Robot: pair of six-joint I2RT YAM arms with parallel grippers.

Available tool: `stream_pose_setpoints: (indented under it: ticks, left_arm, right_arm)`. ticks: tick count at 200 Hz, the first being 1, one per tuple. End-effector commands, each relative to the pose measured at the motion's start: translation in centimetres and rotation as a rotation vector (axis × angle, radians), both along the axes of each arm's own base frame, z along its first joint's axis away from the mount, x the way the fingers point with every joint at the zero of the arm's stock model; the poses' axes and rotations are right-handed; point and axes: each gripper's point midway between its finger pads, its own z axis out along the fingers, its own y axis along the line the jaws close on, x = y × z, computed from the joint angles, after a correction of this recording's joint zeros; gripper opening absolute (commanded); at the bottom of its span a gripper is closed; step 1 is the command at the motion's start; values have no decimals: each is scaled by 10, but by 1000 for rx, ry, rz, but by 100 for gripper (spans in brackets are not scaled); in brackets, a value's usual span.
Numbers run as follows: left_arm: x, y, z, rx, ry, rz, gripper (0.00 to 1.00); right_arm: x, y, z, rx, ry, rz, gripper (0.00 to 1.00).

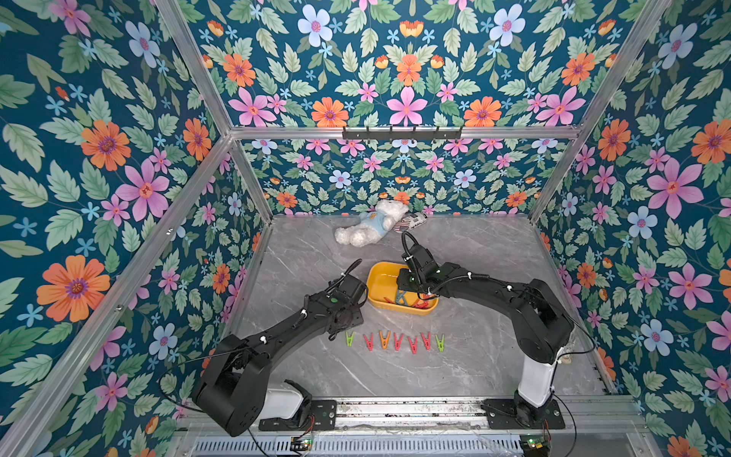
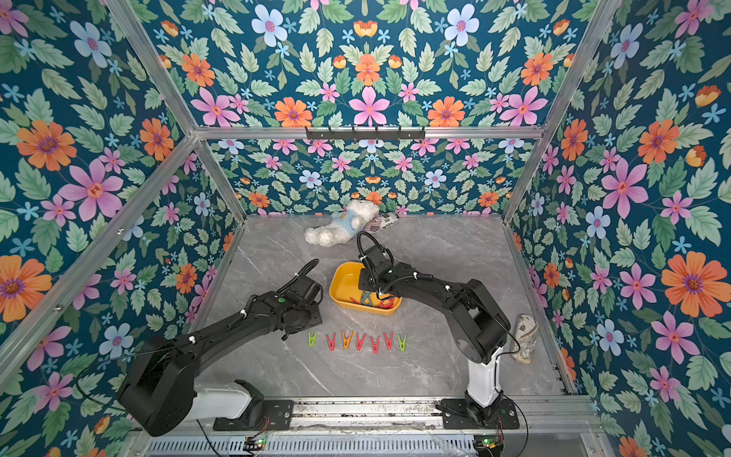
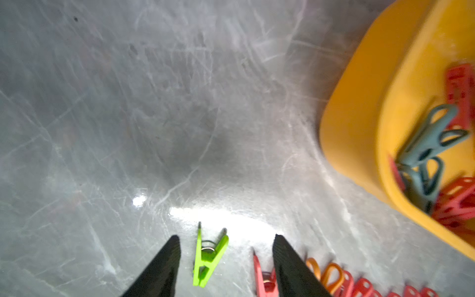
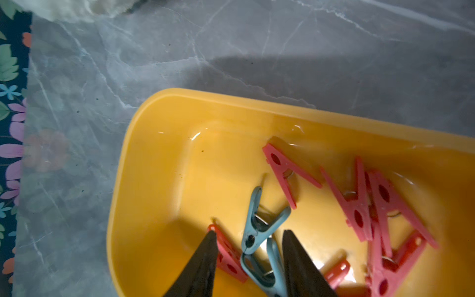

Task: Take the clothespins out of the storage box
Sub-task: Place the clothespin at the center of the board, then pick up the clothespin from the storage box.

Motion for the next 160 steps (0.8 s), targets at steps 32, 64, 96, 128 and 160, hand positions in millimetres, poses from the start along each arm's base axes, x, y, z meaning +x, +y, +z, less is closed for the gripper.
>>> stream_pose_setpoints:
  ticks: [32,64,96,128,160]
  left_arm:
    - [15,-1,30,-10,-102,-6,76]
    - [18,0,36,-13,-129,-4,80]
    - [18,1,38,-13,-143,-3,81]
    - [18,1,38,-19,-147,-1,81]
    - [18,0,38,-23,-149,0,82]
  right_arm:
    - [-3,-7,-25,-15,111,-73,39]
    - [-1,-6,-34,-21,134,-84,35]
    - [2,-7,-42,-40,152,-95,34]
    - [1,-7,-50,-50,173,-94,33]
    - [0,-10,-55,-77,185,-92,25]
